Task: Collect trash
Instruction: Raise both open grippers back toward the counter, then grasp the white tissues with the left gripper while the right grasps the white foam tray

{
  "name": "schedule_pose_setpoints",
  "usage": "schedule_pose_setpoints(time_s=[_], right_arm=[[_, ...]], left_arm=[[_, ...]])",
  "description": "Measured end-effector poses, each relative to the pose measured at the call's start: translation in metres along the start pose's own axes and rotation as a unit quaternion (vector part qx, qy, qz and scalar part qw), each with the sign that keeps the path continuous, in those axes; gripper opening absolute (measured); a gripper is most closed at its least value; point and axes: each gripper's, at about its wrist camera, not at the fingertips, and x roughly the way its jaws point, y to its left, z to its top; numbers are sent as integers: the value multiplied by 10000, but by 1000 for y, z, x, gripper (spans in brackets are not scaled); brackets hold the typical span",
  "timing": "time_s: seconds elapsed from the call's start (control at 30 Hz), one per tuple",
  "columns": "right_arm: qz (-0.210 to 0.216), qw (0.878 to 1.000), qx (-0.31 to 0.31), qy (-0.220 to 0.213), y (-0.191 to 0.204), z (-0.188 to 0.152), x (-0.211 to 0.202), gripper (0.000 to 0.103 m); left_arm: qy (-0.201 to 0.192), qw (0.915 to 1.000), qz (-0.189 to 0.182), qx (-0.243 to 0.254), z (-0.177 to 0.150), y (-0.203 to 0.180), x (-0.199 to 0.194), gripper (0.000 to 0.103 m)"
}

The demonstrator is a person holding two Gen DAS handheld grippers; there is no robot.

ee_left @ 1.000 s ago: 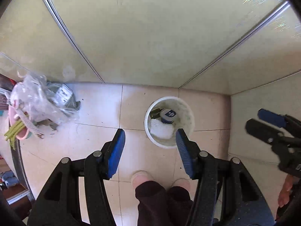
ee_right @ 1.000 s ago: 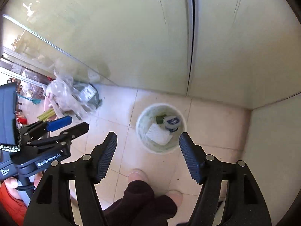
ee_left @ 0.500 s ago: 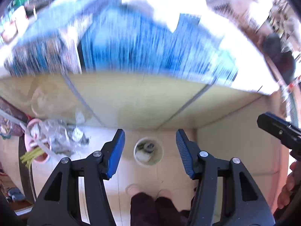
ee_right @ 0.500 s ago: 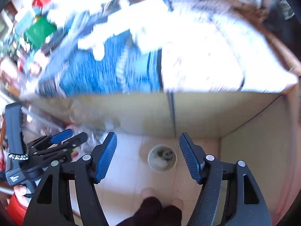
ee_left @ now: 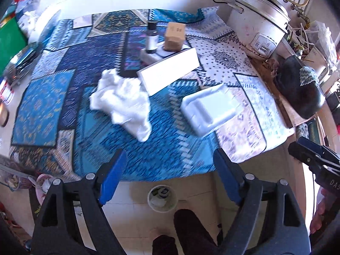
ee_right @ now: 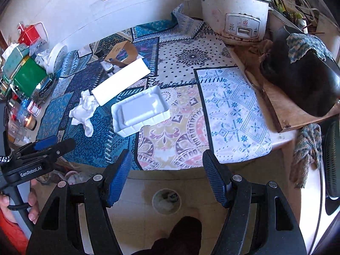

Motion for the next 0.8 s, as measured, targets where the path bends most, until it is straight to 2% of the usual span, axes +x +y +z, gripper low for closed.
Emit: schedule_pose_setpoints(time_s=[0.17, 0.27, 0.3, 0.37, 0.43, 0.53, 0.63, 0.7, 0.8], right_arm=[[41, 9996, -175, 201, -28, 42, 17, 65], [104, 9992, -275, 286, -40, 62, 28, 65], [136, 9989, -288, 329, -44, 68, 33, 65], [256, 9982, -348, 427, -47, 78, 44, 65], [315, 9968, -496, 542, -46, 85, 57, 65], [355, 9938, -767, 724, -38, 90, 80, 65], [471, 9898, -897, 1006, -31, 92, 107, 64], [503, 9871, -1000, 1144, -25, 91, 122, 51], [711, 9852, -996, 1196, -21, 95, 127, 48]], left_arm=[[141, 9994, 72, -318, 32, -22, 33, 83], [278, 9976, 371, -516, 45, -28, 63, 83], [366, 9964, 514, -565, 47, -27, 73, 81], [484, 9945, 662, -658, 50, -24, 85, 70], [470, 9928, 765, -793, 50, -18, 84, 68], [229, 9894, 995, -1034, 49, -4, 68, 68], [24, 9824, 1294, -1348, 45, 21, 50, 68], [-16, 9765, 1457, -1586, 43, 40, 45, 68], [-24, 9698, 1581, -1859, 41, 63, 41, 68]])
